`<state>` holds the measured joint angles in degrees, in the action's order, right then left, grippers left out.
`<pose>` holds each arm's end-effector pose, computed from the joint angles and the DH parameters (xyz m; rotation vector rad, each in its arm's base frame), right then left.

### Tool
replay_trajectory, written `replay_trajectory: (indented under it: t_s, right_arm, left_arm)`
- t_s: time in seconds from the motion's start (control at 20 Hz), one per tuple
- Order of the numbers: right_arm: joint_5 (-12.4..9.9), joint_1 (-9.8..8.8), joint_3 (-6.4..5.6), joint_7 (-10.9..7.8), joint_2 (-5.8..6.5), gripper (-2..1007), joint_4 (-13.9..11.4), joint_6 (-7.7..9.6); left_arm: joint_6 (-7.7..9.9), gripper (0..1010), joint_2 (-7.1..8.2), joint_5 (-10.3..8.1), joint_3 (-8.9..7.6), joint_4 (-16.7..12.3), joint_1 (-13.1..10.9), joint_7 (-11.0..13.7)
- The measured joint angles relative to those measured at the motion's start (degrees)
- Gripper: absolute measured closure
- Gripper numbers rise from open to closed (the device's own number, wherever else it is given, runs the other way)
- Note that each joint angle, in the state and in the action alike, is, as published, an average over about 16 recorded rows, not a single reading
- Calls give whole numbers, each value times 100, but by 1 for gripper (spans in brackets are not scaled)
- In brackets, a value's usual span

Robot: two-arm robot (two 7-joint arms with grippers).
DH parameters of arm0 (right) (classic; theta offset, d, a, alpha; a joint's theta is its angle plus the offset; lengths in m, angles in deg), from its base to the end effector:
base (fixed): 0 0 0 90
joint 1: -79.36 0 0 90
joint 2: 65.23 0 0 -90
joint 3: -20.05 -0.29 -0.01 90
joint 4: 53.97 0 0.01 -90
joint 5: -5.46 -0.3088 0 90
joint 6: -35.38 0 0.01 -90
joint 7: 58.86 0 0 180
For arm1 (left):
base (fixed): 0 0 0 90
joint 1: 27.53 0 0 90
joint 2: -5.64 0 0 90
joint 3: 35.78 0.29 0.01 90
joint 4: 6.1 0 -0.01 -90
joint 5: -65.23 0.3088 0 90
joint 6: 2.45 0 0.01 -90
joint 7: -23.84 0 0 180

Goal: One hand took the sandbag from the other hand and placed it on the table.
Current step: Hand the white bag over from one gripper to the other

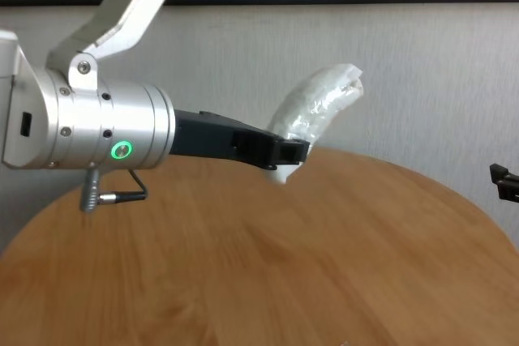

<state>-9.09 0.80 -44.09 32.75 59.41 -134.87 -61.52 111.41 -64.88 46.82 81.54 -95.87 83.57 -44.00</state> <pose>0.3581 -0.0827 -0.3022 -0.3044 -0.2850 -1.2479 0.3930 -0.0412 -0.2109 0.2774 0.0660 0.7678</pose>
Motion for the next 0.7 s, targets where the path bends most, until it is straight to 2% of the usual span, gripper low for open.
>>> replay_trajectory:
  t_s: [0.7]
  right_arm:
    - [0,0,0,0,0,4,0,0]
  left_arm:
    - [188,620,49,-54,156,-88,83,15]
